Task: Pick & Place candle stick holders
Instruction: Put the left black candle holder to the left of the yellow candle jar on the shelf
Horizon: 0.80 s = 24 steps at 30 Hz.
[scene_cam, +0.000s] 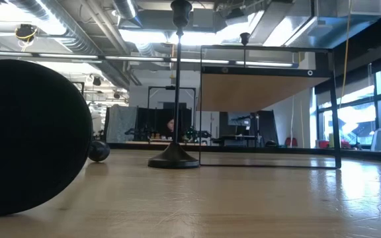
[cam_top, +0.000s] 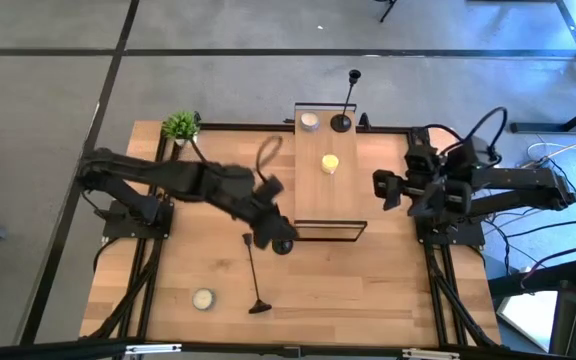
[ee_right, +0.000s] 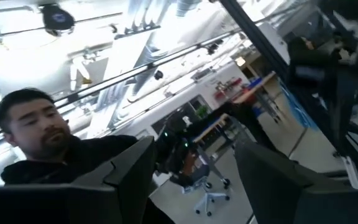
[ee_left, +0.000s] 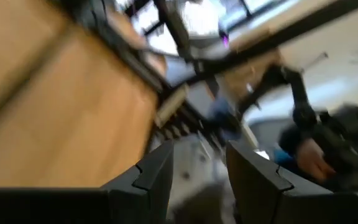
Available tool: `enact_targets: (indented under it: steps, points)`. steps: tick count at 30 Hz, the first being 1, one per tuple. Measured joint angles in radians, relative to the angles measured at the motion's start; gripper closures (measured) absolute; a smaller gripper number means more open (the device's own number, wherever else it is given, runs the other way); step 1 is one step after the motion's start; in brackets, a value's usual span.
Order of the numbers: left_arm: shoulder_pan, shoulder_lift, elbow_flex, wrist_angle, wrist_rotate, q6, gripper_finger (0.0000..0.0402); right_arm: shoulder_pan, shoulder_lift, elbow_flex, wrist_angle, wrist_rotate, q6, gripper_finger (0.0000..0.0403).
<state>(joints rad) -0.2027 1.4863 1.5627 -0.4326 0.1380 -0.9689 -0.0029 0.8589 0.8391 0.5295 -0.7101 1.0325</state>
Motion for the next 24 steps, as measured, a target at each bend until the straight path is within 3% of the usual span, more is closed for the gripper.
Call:
enact_targets:
  steps: [18,24]
  points:
    - [-0.265,0.17,0.0,-0.034,0.303,-0.461,0.0258,0.0,0.0,0.0,-0.025,-0.008,-0.033,0.0176]
    - [-0.324,0.17,0.0,-0.206,0.359,-0.59,0.0258,-0.001,0.001,0.0,-0.09,-0.008,-0.053,0.0176]
